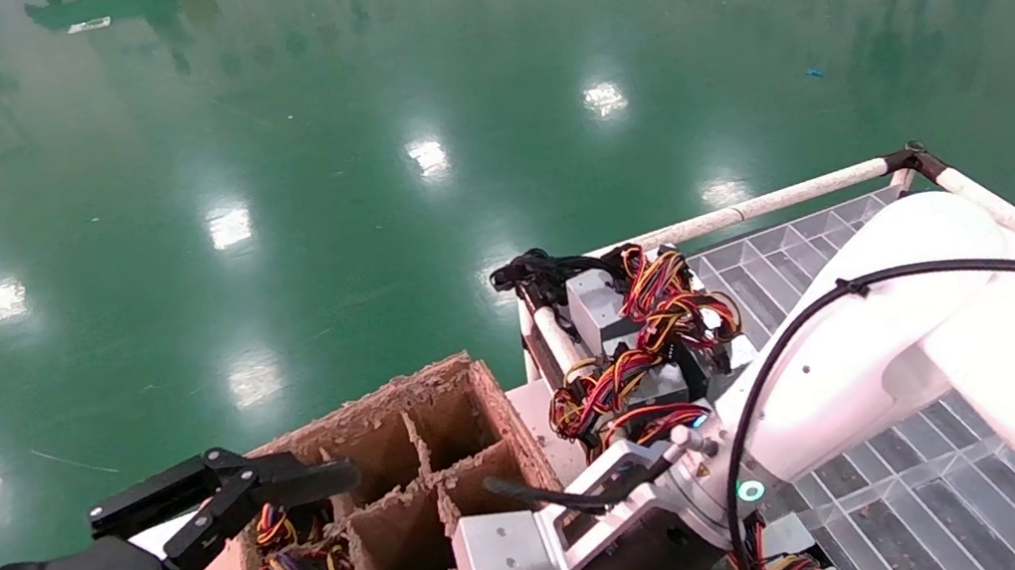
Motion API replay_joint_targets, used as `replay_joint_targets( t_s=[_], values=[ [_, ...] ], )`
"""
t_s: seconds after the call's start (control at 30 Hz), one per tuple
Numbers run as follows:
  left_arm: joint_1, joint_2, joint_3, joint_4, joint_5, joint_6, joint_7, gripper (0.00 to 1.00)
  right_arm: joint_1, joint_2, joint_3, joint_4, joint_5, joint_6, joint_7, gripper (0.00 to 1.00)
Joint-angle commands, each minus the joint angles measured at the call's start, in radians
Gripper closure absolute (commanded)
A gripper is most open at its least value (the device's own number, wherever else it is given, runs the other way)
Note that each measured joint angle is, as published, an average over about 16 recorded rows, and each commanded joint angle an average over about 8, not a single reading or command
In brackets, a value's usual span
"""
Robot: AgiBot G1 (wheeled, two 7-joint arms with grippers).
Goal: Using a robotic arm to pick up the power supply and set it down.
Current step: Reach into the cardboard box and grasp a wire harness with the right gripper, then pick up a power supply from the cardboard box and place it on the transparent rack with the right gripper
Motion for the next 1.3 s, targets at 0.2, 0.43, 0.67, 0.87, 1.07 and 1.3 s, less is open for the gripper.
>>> replay_joint_targets(
  t_s=[0.2, 0.43, 0.67, 0.87, 1.07, 1.3],
  values=[
    [0.000, 0.000, 0.000, 0.000, 0.000, 0.000, 0.000, 0.00, 0.002, 0.010, -0.011, -0.005, 0.030, -0.010, 0.003, 1.00],
    [0.000, 0.000, 0.001, 0.000, 0.000, 0.000, 0.000, 0.00, 0.004, 0.027, -0.012, -0.017, 0.072, -0.014, 0.000, 1.00],
    [0.000, 0.000, 0.001, 0.000, -0.001, 0.000, 0.000, 0.00, 0.001, 0.078, 0.019, -0.034, 0.171, -0.027, -0.012, 1.00],
    [0.000, -0.001, 0.001, 0.000, -0.001, -0.001, 0.001, 0.00, -0.003, 0.134, 0.041, -0.007, 0.282, -0.035, -0.011, 1.00],
    [0.000, -0.001, 0.001, 0.000, -0.001, -0.001, 0.001, 0.00, 0.013, 0.199, 0.052, 0.052, 0.394, -0.034, 0.000, 1.00],
    [0.000, -0.001, 0.002, 0.000, -0.001, -0.001, 0.001, 0.00, 0.037, 0.253, 0.087, 0.084, 0.496, -0.018, -0.053, 1.00]
  ],
)
